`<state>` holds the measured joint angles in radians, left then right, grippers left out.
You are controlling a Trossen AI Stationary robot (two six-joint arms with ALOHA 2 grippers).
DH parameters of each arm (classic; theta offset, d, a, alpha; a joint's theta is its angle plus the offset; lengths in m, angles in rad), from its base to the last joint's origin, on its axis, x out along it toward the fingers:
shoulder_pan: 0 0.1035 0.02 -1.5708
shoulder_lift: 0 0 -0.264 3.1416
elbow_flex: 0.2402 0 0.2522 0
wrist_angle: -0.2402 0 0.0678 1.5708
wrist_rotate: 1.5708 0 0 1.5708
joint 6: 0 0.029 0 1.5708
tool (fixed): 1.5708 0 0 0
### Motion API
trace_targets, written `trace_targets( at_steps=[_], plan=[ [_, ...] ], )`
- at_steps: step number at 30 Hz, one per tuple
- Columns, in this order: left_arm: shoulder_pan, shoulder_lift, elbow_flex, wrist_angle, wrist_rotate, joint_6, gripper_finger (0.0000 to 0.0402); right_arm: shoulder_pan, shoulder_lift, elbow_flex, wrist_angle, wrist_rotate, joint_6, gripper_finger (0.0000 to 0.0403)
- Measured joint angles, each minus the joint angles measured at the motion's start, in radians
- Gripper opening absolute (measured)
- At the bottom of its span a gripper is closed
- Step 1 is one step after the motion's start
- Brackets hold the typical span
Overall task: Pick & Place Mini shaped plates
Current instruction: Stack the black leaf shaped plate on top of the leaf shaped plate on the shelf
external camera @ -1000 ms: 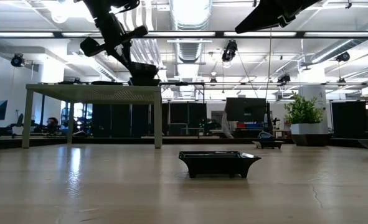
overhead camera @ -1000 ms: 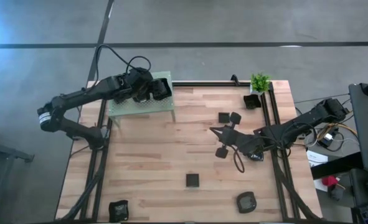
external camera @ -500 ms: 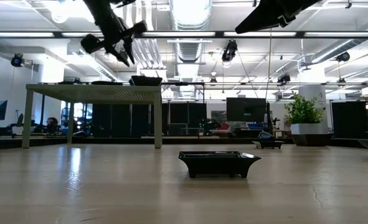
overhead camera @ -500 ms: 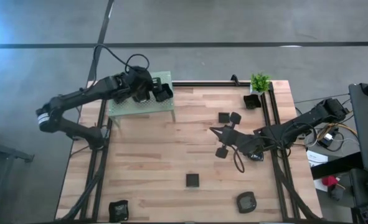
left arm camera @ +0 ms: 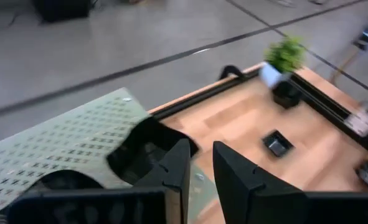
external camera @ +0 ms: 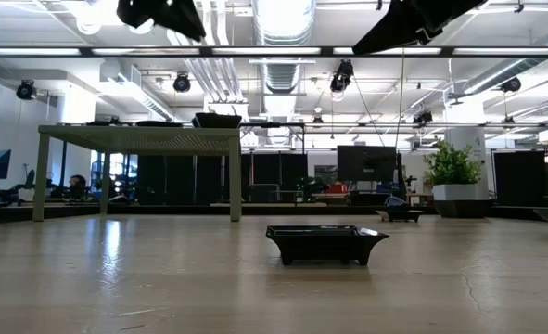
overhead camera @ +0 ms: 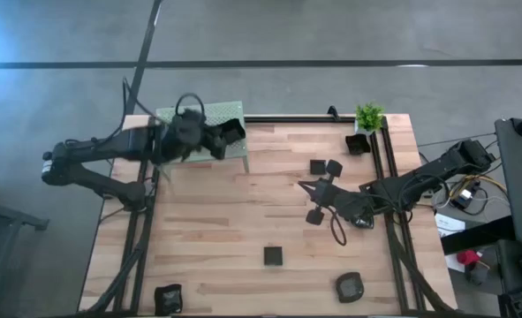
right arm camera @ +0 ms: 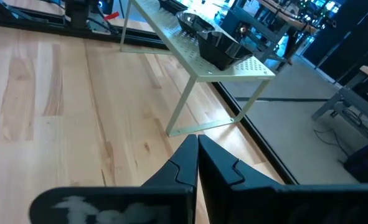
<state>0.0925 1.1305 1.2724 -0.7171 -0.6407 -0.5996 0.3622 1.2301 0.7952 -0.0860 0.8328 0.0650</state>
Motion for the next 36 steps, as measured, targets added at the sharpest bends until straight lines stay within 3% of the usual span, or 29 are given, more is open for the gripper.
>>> trace_targets(
  at_steps=[11,15,22,28,36],
  plan=[
    [-0.466,0.096,-0.017,0.014,-0.353,-0.004,0.0032,0.0,0.0,-0.001,-0.049,-0.01,0.048,0.0008],
    [-0.573,0.168,-0.019,0.029,-0.402,-0.012,0.0024,0.0,0.0,-0.001,-0.055,-0.049,0.074,0.0008],
    [-0.671,0.307,-0.02,0.064,-0.43,-0.013,0.0012,0.0,0.0,-0.001,-0.084,-0.082,0.169,0.0008],
    [-0.701,0.402,-0.02,0.107,-0.435,-0.013,0.0009,0.0,-0.011,-0.001,-0.239,-0.091,0.356,0.0008],
    [-0.712,0.445,-0.02,0.123,-0.425,0.011,0.0009,0.0,-0.019,-0.001,-0.476,-0.31,0.663,0.0008]
  ],
)
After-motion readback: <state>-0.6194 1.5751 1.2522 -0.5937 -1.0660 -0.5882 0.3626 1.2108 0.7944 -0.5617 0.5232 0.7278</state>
